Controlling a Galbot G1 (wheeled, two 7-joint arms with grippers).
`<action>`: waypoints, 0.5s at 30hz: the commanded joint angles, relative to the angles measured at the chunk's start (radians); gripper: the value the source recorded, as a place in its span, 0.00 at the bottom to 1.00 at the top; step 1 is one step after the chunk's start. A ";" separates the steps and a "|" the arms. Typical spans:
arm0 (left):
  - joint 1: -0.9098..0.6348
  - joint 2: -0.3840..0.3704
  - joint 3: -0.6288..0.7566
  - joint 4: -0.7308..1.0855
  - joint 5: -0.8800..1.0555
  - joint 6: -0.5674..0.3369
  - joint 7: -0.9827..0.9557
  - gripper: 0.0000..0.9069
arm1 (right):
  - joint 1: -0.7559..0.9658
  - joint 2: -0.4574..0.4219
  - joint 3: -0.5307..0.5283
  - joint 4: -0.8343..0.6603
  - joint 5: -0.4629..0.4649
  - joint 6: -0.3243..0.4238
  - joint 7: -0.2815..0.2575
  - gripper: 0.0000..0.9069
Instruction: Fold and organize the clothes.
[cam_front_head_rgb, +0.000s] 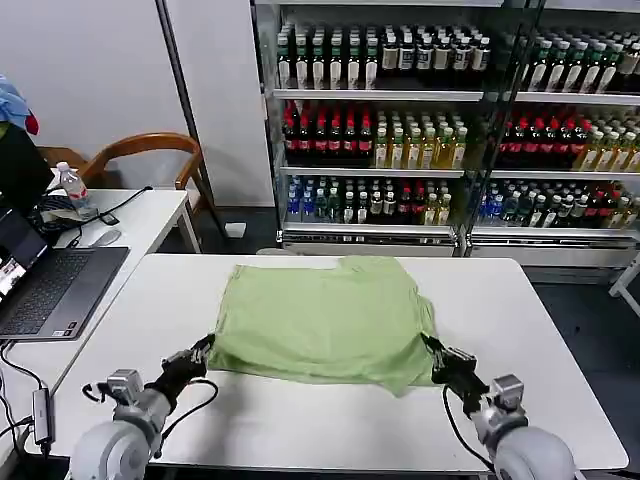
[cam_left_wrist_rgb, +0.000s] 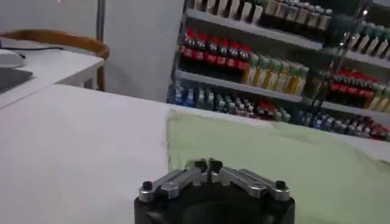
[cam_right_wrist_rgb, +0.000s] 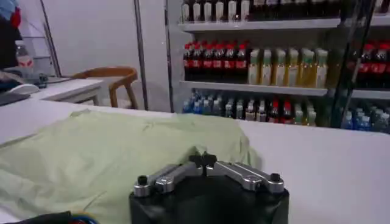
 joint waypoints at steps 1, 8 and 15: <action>-0.169 0.001 0.059 0.172 -0.007 -0.008 0.019 0.06 | 0.184 0.030 -0.069 -0.168 -0.043 -0.003 -0.018 0.00; -0.191 0.015 0.068 0.214 -0.010 -0.013 0.027 0.06 | 0.220 0.045 -0.081 -0.207 -0.057 -0.003 -0.020 0.00; -0.199 0.017 0.077 0.232 -0.006 -0.011 0.031 0.06 | 0.260 0.073 -0.094 -0.278 -0.090 0.002 -0.029 0.00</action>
